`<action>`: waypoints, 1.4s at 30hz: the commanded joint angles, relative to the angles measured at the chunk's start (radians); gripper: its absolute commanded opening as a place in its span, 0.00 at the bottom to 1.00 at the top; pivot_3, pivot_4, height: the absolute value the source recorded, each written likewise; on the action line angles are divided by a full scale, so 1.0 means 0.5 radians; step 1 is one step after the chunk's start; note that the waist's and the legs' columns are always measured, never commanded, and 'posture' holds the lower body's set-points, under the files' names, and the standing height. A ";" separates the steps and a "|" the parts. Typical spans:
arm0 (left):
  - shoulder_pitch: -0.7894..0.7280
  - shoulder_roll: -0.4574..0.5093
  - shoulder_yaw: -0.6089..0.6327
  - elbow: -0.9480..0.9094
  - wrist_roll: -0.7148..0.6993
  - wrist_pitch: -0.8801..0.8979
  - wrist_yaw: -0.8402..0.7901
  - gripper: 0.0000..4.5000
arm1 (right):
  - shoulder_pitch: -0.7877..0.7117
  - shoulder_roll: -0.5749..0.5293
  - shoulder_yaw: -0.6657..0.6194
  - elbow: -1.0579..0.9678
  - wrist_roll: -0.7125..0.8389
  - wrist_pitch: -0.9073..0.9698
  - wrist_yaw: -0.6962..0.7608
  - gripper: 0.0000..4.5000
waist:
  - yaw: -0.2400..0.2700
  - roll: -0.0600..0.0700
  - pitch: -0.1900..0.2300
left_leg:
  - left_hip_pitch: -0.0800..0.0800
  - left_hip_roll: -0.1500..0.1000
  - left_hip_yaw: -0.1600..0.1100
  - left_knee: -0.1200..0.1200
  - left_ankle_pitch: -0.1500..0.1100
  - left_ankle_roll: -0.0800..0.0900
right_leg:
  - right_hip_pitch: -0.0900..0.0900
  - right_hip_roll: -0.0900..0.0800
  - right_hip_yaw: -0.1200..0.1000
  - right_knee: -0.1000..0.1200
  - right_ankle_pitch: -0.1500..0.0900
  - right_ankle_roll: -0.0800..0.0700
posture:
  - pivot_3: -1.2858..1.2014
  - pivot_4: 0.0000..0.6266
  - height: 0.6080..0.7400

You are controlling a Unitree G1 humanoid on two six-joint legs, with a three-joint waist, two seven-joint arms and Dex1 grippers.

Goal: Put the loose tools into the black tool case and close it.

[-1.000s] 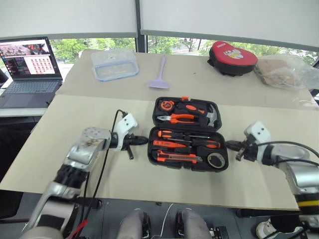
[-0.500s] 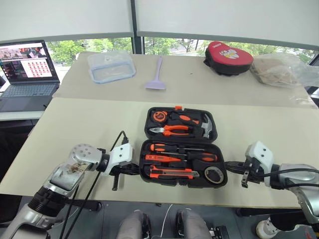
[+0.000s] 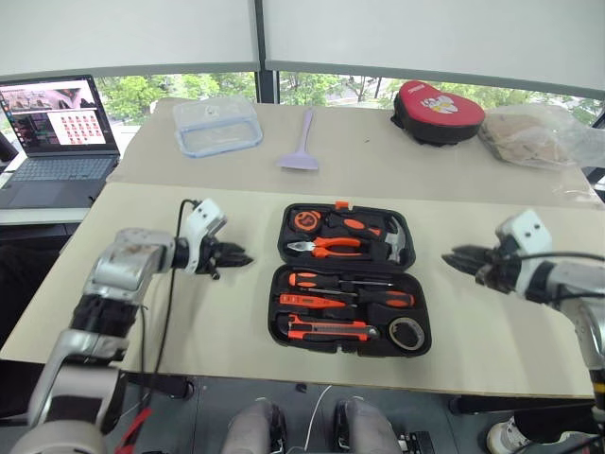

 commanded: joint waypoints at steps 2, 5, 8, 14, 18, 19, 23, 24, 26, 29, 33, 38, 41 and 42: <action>-0.277 -0.189 0.123 0.293 -0.041 0.115 0.191 0.78 | -0.326 0.123 0.089 0.214 -0.026 0.196 -0.180 0.70 | -0.007 0.000 0.000 | -0.003 -0.001 0.000 -0.001 0.000 0.000 | -0.002 0.000 -0.001 0.001 0.000 0.000 | 0.52 0.24 0.93; -0.399 -0.312 0.120 0.470 -0.008 0.026 0.231 0.78 | -0.530 0.219 0.177 0.431 -0.092 0.254 -0.275 0.70 | -0.016 0.000 0.000 | -0.005 -0.002 0.001 -0.003 0.000 -0.001 | -0.005 0.001 -0.002 0.001 0.000 0.000 | 0.52 0.24 0.93; -0.468 -0.384 0.106 0.592 0.031 -0.053 0.254 0.78 | -0.634 0.275 0.220 0.575 -0.126 0.252 -0.309 0.70 | -0.019 0.000 0.000 | -0.009 -0.002 0.002 -0.004 0.001 -0.001 | -0.009 0.001 -0.004 0.006 0.000 0.000 | 0.52 0.24 0.93; -0.537 -0.477 0.126 0.791 0.097 -0.196 0.382 0.66 | -0.726 0.352 0.294 0.803 -0.232 0.197 -0.386 0.59 | -0.033 0.000 0.000 | -0.014 -0.003 0.004 -0.005 0.001 -0.002 | -0.016 0.000 -0.003 0.008 0.000 0.001 | 0.52 0.24 0.93; -0.507 -0.489 0.139 0.760 0.092 -0.185 0.371 0.38 | -0.716 0.389 0.278 0.756 -0.224 0.216 -0.395 0.32 | -0.031 0.001 0.000 | -0.012 -0.003 0.003 -0.003 0.002 -0.003 | -0.014 -0.001 -0.003 0.007 0.000 0.001 | 0.52 0.24 0.93; -0.494 -0.488 0.140 0.743 0.090 -0.178 0.370 0.30 | -0.710 0.399 0.271 0.734 -0.217 0.228 -0.399 0.24 | -0.031 0.001 0.000 | -0.012 -0.003 0.003 -0.003 0.002 -0.003 | -0.014 -0.001 -0.003 0.007 0.000 0.001 | 0.52 0.24 0.93; -0.455 -0.485 0.156 0.679 0.071 -0.156 0.350 0.05 | -0.687 0.428 0.249 0.629 -0.184 0.284 -0.408 0.00 | -0.030 0.001 -0.001 | -0.012 -0.003 0.003 -0.002 0.002 -0.003 | -0.013 -0.001 -0.003 0.008 0.001 0.002 | 0.52 0.24 0.93; -0.443 -0.485 0.168 0.652 0.056 -0.141 0.337 0.02 | -0.683 0.436 0.240 0.604 -0.173 0.298 -0.412 0.00 | -0.031 0.001 -0.001 | -0.011 -0.003 0.003 -0.002 0.002 -0.003 | -0.013 -0.001 -0.003 0.007 0.001 0.002 | 0.52 0.24 0.93; -0.410 -0.481 0.181 0.561 0.019 -0.103 0.300 0.00 | -0.693 0.459 0.209 0.544 -0.139 0.331 -0.431 0.00 | -0.035 0.001 -0.001 | -0.011 -0.003 0.003 -0.003 0.002 -0.003 | -0.014 -0.001 -0.003 0.008 0.001 0.002 | 0.52 0.24 0.93; -0.336 -0.483 0.191 0.370 -0.009 -0.152 0.261 0.00 | -0.742 0.494 0.159 0.455 -0.098 0.334 -0.443 0.00 | -0.046 0.001 -0.001 | -0.012 -0.003 0.004 -0.004 0.002 -0.004 | -0.017 0.000 -0.001 0.008 0.001 0.001 | 0.52 0.24 0.93; -0.318 -0.534 0.276 0.232 -0.031 -0.320 0.320 0.00 | -0.846 0.545 0.089 0.425 -0.090 0.267 -0.507 0.00 | -0.044 0.001 0.000 | -0.013 -0.003 0.004 -0.009 0.004 -0.006 | -0.019 0.001 -0.001 0.009 0.002 0.001 | 0.52 0.24 0.93; -0.425 -0.625 0.407 0.239 -0.045 -0.594 0.410 0.00 | -1.031 0.596 0.007 0.486 -0.108 0.158 -0.605 0.00 | -0.041 0.002 0.001 | -0.017 -0.003 0.005 -0.008 0.004 -0.005 | -0.023 0.000 -0.001 0.008 0.003 0.000 | 0.52 0.24 0.93; -0.442 -0.648 0.435 0.206 -0.055 -0.699 0.387 0.00 | -1.020 0.559 0.069 0.450 -0.187 -0.024 -0.549 0.00 | -0.037 0.003 0.001 | -0.020 -0.003 0.005 -0.010 0.005 -0.006 | -0.025 0.000 -0.003 0.008 0.003 0.000 | 0.52 0.24 0.93; -0.428 -0.648 0.433 0.167 -0.066 -0.703 0.363 0.00 | -0.999 0.552 0.072 0.410 -0.189 -0.056 -0.530 0.00 | -0.038 0.003 0.001 | -0.020 -0.005 0.005 -0.012 0.005 -0.006 | -0.025 0.000 -0.003 0.007 0.003 0.000 | 0.52 0.24 0.93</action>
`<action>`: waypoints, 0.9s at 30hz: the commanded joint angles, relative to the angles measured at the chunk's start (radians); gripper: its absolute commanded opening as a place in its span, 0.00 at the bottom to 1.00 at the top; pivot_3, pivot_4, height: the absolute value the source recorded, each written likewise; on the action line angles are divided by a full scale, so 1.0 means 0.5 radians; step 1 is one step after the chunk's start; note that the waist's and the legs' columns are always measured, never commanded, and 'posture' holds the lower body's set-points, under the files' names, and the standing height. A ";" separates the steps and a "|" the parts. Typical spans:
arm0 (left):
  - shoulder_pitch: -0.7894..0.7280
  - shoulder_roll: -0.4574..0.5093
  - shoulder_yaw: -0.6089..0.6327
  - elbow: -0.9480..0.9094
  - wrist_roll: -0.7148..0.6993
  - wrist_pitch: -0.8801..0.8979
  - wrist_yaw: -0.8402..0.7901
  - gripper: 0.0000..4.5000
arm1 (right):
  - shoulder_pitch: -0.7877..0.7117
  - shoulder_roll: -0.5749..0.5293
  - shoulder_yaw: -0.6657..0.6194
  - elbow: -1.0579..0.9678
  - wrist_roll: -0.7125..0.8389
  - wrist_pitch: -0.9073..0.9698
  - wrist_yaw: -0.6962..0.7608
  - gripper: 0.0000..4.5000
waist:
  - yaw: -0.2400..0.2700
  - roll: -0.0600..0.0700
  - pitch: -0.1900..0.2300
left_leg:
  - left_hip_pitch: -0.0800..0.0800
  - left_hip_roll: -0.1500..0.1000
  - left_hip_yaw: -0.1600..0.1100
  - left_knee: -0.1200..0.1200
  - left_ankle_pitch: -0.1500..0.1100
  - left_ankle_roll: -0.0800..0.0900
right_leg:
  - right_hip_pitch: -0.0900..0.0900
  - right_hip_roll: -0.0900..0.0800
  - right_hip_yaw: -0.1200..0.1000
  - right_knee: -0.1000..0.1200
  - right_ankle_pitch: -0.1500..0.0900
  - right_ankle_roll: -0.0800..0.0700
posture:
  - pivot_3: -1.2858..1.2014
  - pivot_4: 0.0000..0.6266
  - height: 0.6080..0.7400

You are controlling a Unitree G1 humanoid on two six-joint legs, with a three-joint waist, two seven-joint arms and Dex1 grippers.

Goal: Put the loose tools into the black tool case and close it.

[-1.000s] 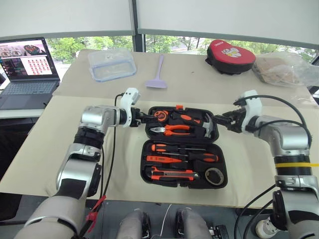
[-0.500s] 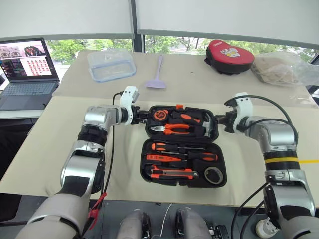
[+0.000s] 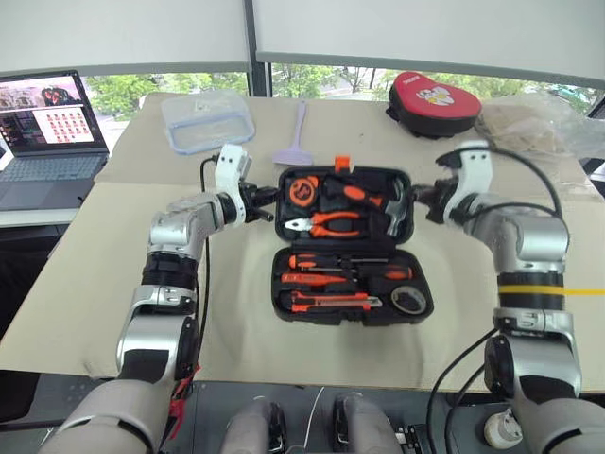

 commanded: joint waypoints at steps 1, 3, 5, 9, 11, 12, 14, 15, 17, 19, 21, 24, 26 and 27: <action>-0.072 -0.083 -0.048 -0.253 -0.132 -0.123 -0.142 0.00 | -0.042 0.000 0.037 -0.232 0.056 -0.222 0.132 0.00 | -0.002 0.000 0.000 | 0.000 0.000 0.000 -0.002 0.000 0.000 | 0.000 0.000 0.000 -0.001 0.000 0.000 | 0.52 0.24 0.93; 0.030 -0.057 -0.107 -0.372 -0.109 -0.170 -0.199 0.00 | 0.061 -0.019 0.047 -0.351 0.064 -0.261 0.172 0.00 | -0.004 0.000 0.000 | -0.001 -0.002 0.000 -0.006 0.000 0.000 | -0.002 0.000 -0.001 -0.003 0.000 0.001 | 0.52 0.24 0.93; 0.171 -0.020 -0.174 -0.503 -0.066 -0.240 -0.245 0.00 | 0.212 -0.032 0.064 -0.494 0.067 -0.301 0.206 0.00 | -0.009 0.000 0.000 | -0.001 -0.002 0.000 -0.010 0.000 0.000 | -0.003 0.000 -0.002 -0.004 -0.001 0.002 | 0.52 0.24 0.93; 0.483 0.050 -0.267 -0.779 -0.007 -0.371 -0.266 0.00 | 0.580 -0.030 0.100 -0.749 0.014 -0.412 0.201 0.00 | -0.008 0.001 -0.001 | 0.001 -0.001 0.000 -0.015 0.000 -0.002 | -0.001 0.002 -0.005 -0.010 -0.003 0.004 | 0.52 0.24 0.93; 0.641 0.096 -0.315 -0.936 0.047 -0.480 -0.250 0.00 | 0.770 -0.019 0.104 -0.843 -0.041 -0.532 0.163 0.00 | -0.005 0.001 -0.004 | 0.011 0.000 -0.001 -0.016 -0.001 -0.003 | 0.009 0.002 -0.005 -0.011 -0.005 0.006 | 0.52 0.24 0.93; 0.697 0.111 -0.326 -1.000 0.062 -0.516 -0.239 0.00 | 0.837 -0.013 0.097 -0.876 -0.053 -0.583 0.150 0.00 | -0.004 -0.001 -0.010 | 0.011 0.000 0.000 -0.016 -0.001 -0.003 | 0.010 0.002 -0.004 -0.013 -0.005 0.006 | 0.52 0.24 0.93; 0.780 0.133 -0.333 -1.105 0.069 -0.542 -0.202 0.00 | 0.950 -0.023 0.098 -0.941 -0.099 -0.731 0.154 0.00 | -0.002 0.000 -0.011 | 0.024 0.001 -0.001 -0.017 -0.002 -0.004 | 0.024 0.002 -0.004 -0.014 -0.005 0.006 | 0.52 0.24 0.93; 0.815 0.145 -0.338 -1.145 0.078 -0.561 -0.190 0.00 | 0.994 -0.026 0.098 -0.966 -0.130 -0.840 0.160 0.00 | -0.003 -0.001 -0.011 | 0.032 0.002 -0.001 -0.018 -0.002 -0.005 | 0.034 0.002 -0.004 -0.017 -0.006 0.005 | 0.52 0.24 0.93; 0.881 0.165 -0.343 -1.219 0.096 -0.592 -0.168 0.00 | 1.066 -0.017 0.072 -1.007 -0.140 -0.978 0.166 0.00 | -0.003 0.000 -0.011 | 0.042 0.002 -0.001 -0.019 -0.003 -0.005 | 0.042 0.002 0.000 -0.030 -0.005 0.004 | 0.52 0.24 0.93; 0.947 0.181 -0.330 -1.294 0.094 -0.585 -0.140 0.00 | 1.147 -0.017 0.034 -1.054 -0.095 -1.007 0.189 0.00 | -0.002 -0.001 -0.011 | 0.043 0.002 0.000 -0.019 -0.003 -0.006 | 0.040 0.002 0.004 -0.027 -0.002 -0.001 | 0.52 0.24 0.93; 1.065 0.206 -0.279 -1.425 0.049 -0.499 -0.094 0.00 | 1.308 -0.024 -0.050 -1.174 0.022 -1.001 0.257 0.00 | 0.001 0.000 -0.011 | 0.043 0.003 0.001 -0.018 -0.002 -0.006 | 0.038 0.001 0.006 -0.024 -0.001 -0.002 | 0.52 0.24 0.93; 1.241 0.276 -0.210 -1.633 -0.028 -0.379 -0.081 0.08 | 1.553 -0.079 -0.139 -1.381 0.169 -0.957 0.371 0.08 | 0.003 0.000 -0.011 | 0.043 0.004 0.000 -0.018 -0.002 -0.006 | 0.035 0.002 0.006 -0.016 -0.006 -0.004 | 0.52 0.24 0.93; 1.377 0.385 -0.083 -1.816 -0.125 -0.229 -0.081 0.20 | 1.776 -0.168 -0.271 -1.568 0.261 -0.909 0.466 0.21 | 0.002 0.001 -0.011 | 0.043 0.006 -0.001 -0.019 -0.004 -0.008 | 0.035 0.003 0.006 -0.014 -0.009 -0.004 | 0.52 0.24 0.93; 1.428 0.444 0.004 -1.892 -0.208 -0.110 -0.077 0.28 | 1.869 -0.222 -0.360 -1.638 0.328 -0.853 0.506 0.28 | 0.001 0.001 -0.011 | 0.043 0.006 0.000 -0.022 -0.004 -0.008 | 0.033 0.003 0.006 -0.014 -0.010 -0.004 | 0.52 0.24 0.93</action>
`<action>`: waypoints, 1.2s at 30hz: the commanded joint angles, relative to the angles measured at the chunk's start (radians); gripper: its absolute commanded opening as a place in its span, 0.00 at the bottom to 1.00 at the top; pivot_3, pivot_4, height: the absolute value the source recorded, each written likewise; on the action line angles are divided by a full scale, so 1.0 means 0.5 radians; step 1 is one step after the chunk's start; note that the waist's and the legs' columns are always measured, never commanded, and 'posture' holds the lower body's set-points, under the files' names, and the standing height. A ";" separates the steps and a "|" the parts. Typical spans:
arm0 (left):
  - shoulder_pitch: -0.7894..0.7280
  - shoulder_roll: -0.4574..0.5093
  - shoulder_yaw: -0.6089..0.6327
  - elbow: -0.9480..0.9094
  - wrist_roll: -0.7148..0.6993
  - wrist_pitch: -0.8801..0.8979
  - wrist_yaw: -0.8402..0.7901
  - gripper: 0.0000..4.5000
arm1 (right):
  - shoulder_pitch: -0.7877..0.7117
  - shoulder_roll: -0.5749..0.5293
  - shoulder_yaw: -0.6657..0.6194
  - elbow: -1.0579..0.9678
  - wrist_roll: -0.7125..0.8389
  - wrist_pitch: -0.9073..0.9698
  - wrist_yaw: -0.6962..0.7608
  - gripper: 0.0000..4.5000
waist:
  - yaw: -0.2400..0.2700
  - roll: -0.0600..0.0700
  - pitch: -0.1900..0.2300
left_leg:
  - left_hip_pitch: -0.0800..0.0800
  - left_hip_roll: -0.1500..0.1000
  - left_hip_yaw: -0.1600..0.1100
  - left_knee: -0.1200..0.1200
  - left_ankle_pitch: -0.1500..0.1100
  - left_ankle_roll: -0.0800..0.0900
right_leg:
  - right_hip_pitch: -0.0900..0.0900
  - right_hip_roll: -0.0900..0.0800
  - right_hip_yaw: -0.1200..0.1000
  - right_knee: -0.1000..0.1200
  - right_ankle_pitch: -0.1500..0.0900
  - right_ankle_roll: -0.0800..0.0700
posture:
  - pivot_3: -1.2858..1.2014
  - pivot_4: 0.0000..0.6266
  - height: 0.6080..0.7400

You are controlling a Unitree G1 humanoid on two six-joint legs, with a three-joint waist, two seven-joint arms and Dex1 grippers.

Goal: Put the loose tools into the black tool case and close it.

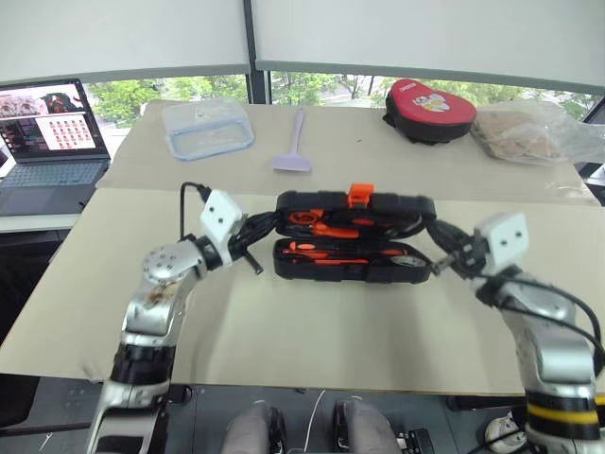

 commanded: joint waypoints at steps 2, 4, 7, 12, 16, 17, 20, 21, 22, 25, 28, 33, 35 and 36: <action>0.208 0.258 0.323 -0.367 -0.356 0.433 -0.055 0.44 | 0.369 -0.235 -0.344 -0.394 0.329 0.181 0.280 0.35 | -0.002 0.000 0.001 | 0.000 0.001 0.000 0.000 0.000 0.000 | -0.001 0.000 0.001 0.000 -0.001 0.000 | 0.52 0.24 0.93; 0.288 0.406 0.408 -0.398 -0.508 0.587 -0.163 0.57 | 0.543 -0.336 -0.440 -0.436 0.430 0.233 0.432 0.35 | 0.002 -0.001 0.002 | 0.001 0.002 -0.001 0.002 0.000 -0.001 | 0.000 -0.001 0.002 0.002 -0.001 0.000 | 0.52 0.24 0.93; 0.393 0.606 0.440 -0.386 -0.609 0.665 -0.334 0.57 | 0.731 -0.420 -0.469 -0.449 0.441 0.209 0.579 0.35 | 0.008 0.000 0.001 | 0.006 0.002 -0.003 0.002 -0.001 -0.001 | 0.004 -0.003 0.002 0.001 -0.001 0.000 | 0.52 0.24 0.93; 0.348 0.817 0.343 -0.012 -0.452 0.483 -0.492 0.57 | 0.947 -0.515 -0.390 -0.474 0.387 0.172 0.756 0.35 | 0.039 0.000 0.001 | 0.007 0.002 -0.003 0.002 -0.011 -0.015 | 0.004 -0.004 0.004 0.002 -0.009 0.011 | 0.52 0.24 0.93; -0.009 0.793 0.115 0.411 -0.254 0.239 -0.552 0.45 | 0.951 -0.544 -0.284 -0.469 0.313 0.130 0.767 0.30 | 0.064 -0.002 0.001 | 0.005 0.001 -0.003 0.002 -0.010 -0.016 | 0.003 -0.004 0.002 0.001 0.000 -0.004 | 0.52 0.24 0.93; -0.124 0.766 0.030 0.522 -0.184 0.143 -0.586 0.39 | 0.934 -0.559 -0.244 -0.461 0.282 0.114 0.771 0.23 | 0.070 -0.003 0.001 | 0.004 0.001 -0.002 0.003 -0.010 -0.016 | 0.003 -0.004 0.002 0.001 0.000 -0.005 | 0.52 0.24 0.93; -0.428 0.649 -0.174 0.832 -0.008 -0.101 -0.640 0.14 | 0.900 -0.602 -0.118 -0.437 0.173 0.048 0.791 0.03 | 0.082 -0.003 0.001 | -0.001 -0.001 -0.002 0.006 -0.010 -0.014 | 0.001 -0.004 0.001 0.000 0.001 -0.005 | 0.52 0.24 0.93; -0.508 0.608 -0.217 0.923 0.031 -0.163 -0.653 0.07 | 0.884 -0.612 -0.083 -0.425 0.144 0.029 0.791 0.00 | 0.082 -0.003 0.001 | -0.001 -0.001 -0.002 0.008 -0.009 -0.012 | 0.001 -0.004 0.000 0.001 0.001 -0.005 | 0.52 0.24 0.93; -0.604 0.552 -0.268 1.029 0.072 -0.225 -0.670 0.00 | 0.853 -0.617 -0.041 -0.409 0.115 0.017 0.785 0.00 | 0.079 -0.004 0.001 | -0.003 -0.001 -0.002 0.012 -0.003 0.001 | 0.001 -0.002 0.000 0.001 0.001 -0.005 | 0.52 0.24 0.93; -0.828 0.392 -0.398 1.286 0.176 -0.412 -0.726 0.00 | 0.747 -0.620 0.070 -0.373 0.065 0.010 0.772 0.00 | 0.071 -0.006 0.002 | -0.005 0.000 -0.002 0.015 -0.002 0.002 | 0.000 0.000 0.000 0.002 0.001 -0.004 | 0.52 0.24 0.93; -0.997 0.249 -0.519 1.512 0.295 -0.598 -0.786 0.00 | 0.605 -0.616 0.182 -0.345 0.027 0.041 0.743 0.00 | 0.059 -0.010 0.005 | -0.007 -0.001 -0.002 0.017 -0.002 0.002 | 0.000 0.001 -0.001 0.002 0.001 -0.004 | 0.52 0.24 0.93; -1.109 0.152 -0.669 1.696 0.429 -0.886 -0.970 0.00 | 0.314 -0.574 0.358 -0.228 -0.104 0.111 0.598 0.00 | 0.046 -0.012 0.006 | -0.008 0.000 -0.002 0.017 -0.002 0.003 | -0.002 0.001 -0.001 0.002 0.001 -0.004 | 0.52 0.24 0.93; -1.112 0.161 -0.706 1.710 0.460 -0.941 -1.067 0.00 | 0.188 -0.551 0.396 -0.137 -0.168 0.121 0.527 0.00 | 0.048 -0.012 0.006 | -0.009 0.000 -0.003 0.017 -0.002 0.003 | -0.003 0.000 -0.002 0.002 0.001 -0.004 | 0.52 0.24 0.93; -1.099 0.178 -0.722 1.684 0.460 -0.957 -1.140 0.00 | 0.121 -0.537 0.402 -0.081 -0.208 0.116 0.483 0.00 | 0.048 -0.012 0.006 | -0.010 0.000 -0.003 0.019 -0.002 0.004 | -0.003 0.000 -0.002 0.002 0.001 -0.004 | 0.52 0.24 0.93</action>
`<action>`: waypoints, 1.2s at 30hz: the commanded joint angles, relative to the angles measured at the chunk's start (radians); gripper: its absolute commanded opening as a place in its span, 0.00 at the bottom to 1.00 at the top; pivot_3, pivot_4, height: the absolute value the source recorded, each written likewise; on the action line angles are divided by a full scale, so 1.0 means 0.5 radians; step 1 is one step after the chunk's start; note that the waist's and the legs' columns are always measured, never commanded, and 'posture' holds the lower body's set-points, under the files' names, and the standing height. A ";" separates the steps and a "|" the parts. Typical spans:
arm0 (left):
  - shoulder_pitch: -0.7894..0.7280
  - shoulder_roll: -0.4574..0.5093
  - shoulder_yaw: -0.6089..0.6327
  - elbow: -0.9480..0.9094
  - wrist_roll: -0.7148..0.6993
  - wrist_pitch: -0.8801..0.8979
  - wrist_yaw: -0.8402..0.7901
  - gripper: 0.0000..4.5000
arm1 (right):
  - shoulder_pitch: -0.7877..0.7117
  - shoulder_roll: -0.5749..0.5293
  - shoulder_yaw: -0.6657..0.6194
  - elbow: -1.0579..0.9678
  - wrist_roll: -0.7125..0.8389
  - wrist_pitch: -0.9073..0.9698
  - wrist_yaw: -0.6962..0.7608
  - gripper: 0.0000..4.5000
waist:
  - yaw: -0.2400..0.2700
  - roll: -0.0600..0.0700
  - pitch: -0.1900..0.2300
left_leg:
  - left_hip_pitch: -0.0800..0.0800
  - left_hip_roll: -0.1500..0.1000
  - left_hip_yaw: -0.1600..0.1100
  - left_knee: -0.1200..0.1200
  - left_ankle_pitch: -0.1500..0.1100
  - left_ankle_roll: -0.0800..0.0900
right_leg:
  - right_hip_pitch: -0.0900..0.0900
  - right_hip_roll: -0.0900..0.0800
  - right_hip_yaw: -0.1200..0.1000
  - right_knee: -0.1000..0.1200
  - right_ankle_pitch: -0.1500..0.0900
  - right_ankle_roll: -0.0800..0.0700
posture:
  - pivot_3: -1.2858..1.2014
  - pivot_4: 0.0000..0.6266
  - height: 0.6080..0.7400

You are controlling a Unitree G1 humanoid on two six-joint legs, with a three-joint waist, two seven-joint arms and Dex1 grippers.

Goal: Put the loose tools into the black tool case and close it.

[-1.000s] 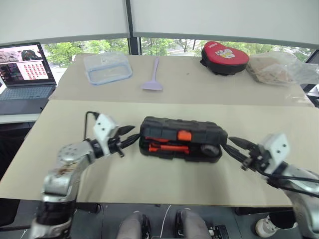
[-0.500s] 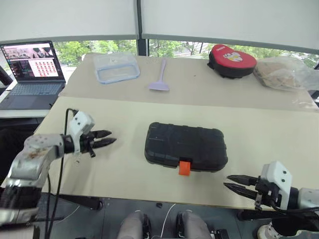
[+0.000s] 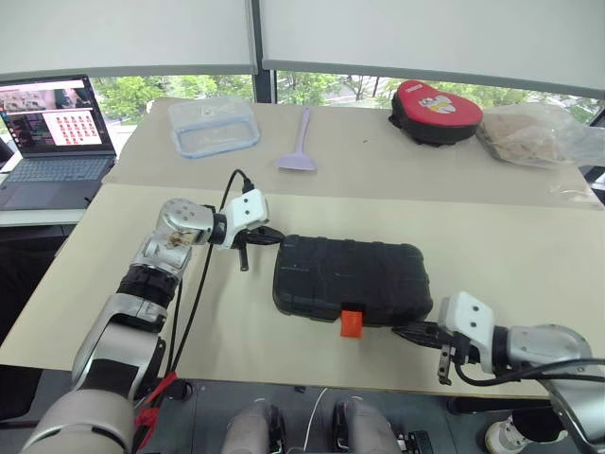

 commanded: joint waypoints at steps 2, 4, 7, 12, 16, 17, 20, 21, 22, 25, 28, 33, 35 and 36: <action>0.063 0.064 -0.112 -0.198 -0.040 -0.034 -0.413 0.00 | -0.307 0.059 -0.058 0.231 -0.149 0.009 -0.260 0.00 | -0.002 0.000 0.000 | -0.004 0.000 0.000 0.004 0.000 0.002 | -0.003 -0.001 -0.001 0.000 0.001 0.001 | 0.52 0.24 0.93; 0.128 0.124 -0.103 -0.364 -0.107 0.075 -0.537 0.00 | -0.372 0.044 -0.085 0.317 -0.169 -0.003 -0.273 0.00 | -0.011 0.002 0.000 | -0.009 0.000 0.000 0.008 -0.001 0.003 | -0.007 -0.001 0.000 0.002 0.001 0.002 | 0.52 0.24 0.93; 0.120 0.127 -0.032 -0.435 -0.123 0.120 -0.477 0.00 | -0.330 -0.015 -0.141 0.303 -0.097 -0.004 -0.172 0.00 | 0.006 0.001 0.000 | -0.013 0.000 -0.003 0.010 -0.001 0.002 | -0.010 -0.002 -0.003 0.006 0.000 0.003 | 0.52 0.24 0.93; -0.100 0.048 0.100 -0.502 -0.332 0.518 -0.462 0.00 | -0.221 -0.103 -0.361 0.148 0.167 0.122 0.009 0.00 | 0.006 0.002 0.001 | -0.029 0.002 -0.006 0.020 0.000 0.003 | -0.021 0.000 -0.008 0.011 0.000 0.003 | 0.52 0.24 0.93; -0.182 -0.019 0.053 -0.666 -0.464 0.832 -0.582 0.00 | -0.209 -0.114 -0.470 0.017 0.365 0.287 0.039 0.00 | 0.008 0.001 0.001 | -0.034 0.000 -0.008 0.027 0.000 0.010 | -0.020 -0.001 -0.006 0.012 0.003 0.008 | 0.52 0.24 0.93; -0.188 -0.025 0.010 -0.722 -0.495 0.897 -0.655 0.00 | -0.207 -0.119 -0.462 -0.009 0.364 0.295 0.030 0.00 | 0.004 0.001 0.001 | -0.033 0.000 -0.008 0.027 0.000 0.011 | -0.019 -0.001 -0.005 0.012 0.003 0.008 | 0.52 0.24 0.93; -0.196 -0.119 -0.098 -0.748 -0.450 0.855 -0.675 0.00 | -0.205 -0.117 -0.434 -0.065 0.375 0.325 -0.001 0.00 | 0.001 0.001 0.001 | -0.030 0.001 -0.007 0.027 -0.001 0.011 | -0.019 0.000 -0.004 0.012 0.003 0.008 | 0.52 0.24 0.93; -0.204 -0.231 -0.167 -0.650 -0.336 0.734 -0.542 0.00 | -0.209 -0.099 -0.411 -0.078 0.370 0.329 -0.018 0.00 | 0.001 0.001 0.001 | -0.030 0.001 -0.007 0.027 -0.001 0.011 | -0.019 0.000 -0.004 0.012 0.003 0.008 | 0.52 0.24 0.93; -0.209 -0.307 -0.214 -0.579 -0.256 0.651 -0.447 0.00 | -0.212 -0.086 -0.395 -0.088 0.365 0.332 -0.031 0.00 | 0.003 0.001 0.001 | -0.030 0.000 -0.006 0.027 -0.001 0.010 | -0.019 0.000 -0.003 0.013 0.003 0.008 | 0.52 0.24 0.93; -0.216 -0.465 -0.352 -0.348 -0.011 0.398 -0.231 0.00 | -0.229 -0.050 -0.322 -0.098 0.328 0.310 -0.074 0.00 | 0.020 0.000 0.002 | -0.026 -0.003 -0.008 0.028 -0.001 0.012 | -0.011 -0.001 -0.004 0.009 0.004 0.009 | 0.52 0.24 0.93; -0.204 -0.465 -0.463 -0.185 0.167 0.169 -0.165 0.00 | -0.277 -0.003 -0.235 -0.093 0.300 0.310 -0.134 0.00 | 0.009 -0.001 0.003 | -0.028 -0.003 -0.008 0.028 -0.002 0.014 | -0.014 -0.002 -0.001 0.008 0.005 0.009 | 0.52 0.24 0.93; -0.162 -0.416 -0.493 -0.161 0.211 0.078 -0.240 0.00 | -0.309 0.068 -0.088 -0.043 0.212 0.277 -0.213 0.00 | -0.010 0.000 0.001 | -0.021 0.002 -0.009 0.027 -0.003 0.013 | -0.011 -0.001 0.001 0.009 0.005 0.007 | 0.52 0.24 0.93; -0.153 -0.409 -0.482 -0.176 0.198 0.086 -0.256 0.00 | -0.309 0.102 -0.019 0.010 0.149 0.246 -0.247 0.00 | -0.011 0.000 0.000 | -0.021 0.002 -0.009 0.027 -0.003 0.013 | -0.011 -0.001 0.001 0.009 0.005 0.007 | 0.52 0.24 0.93; -0.151 -0.407 -0.479 -0.180 0.193 0.091 -0.259 0.00 | -0.312 0.119 0.007 0.032 0.127 0.238 -0.263 0.00 | -0.016 -0.001 -0.002 | -0.021 0.002 -0.009 0.027 -0.003 0.014 | -0.010 -0.001 0.001 0.009 0.005 0.007 | 0.52 0.24 0.93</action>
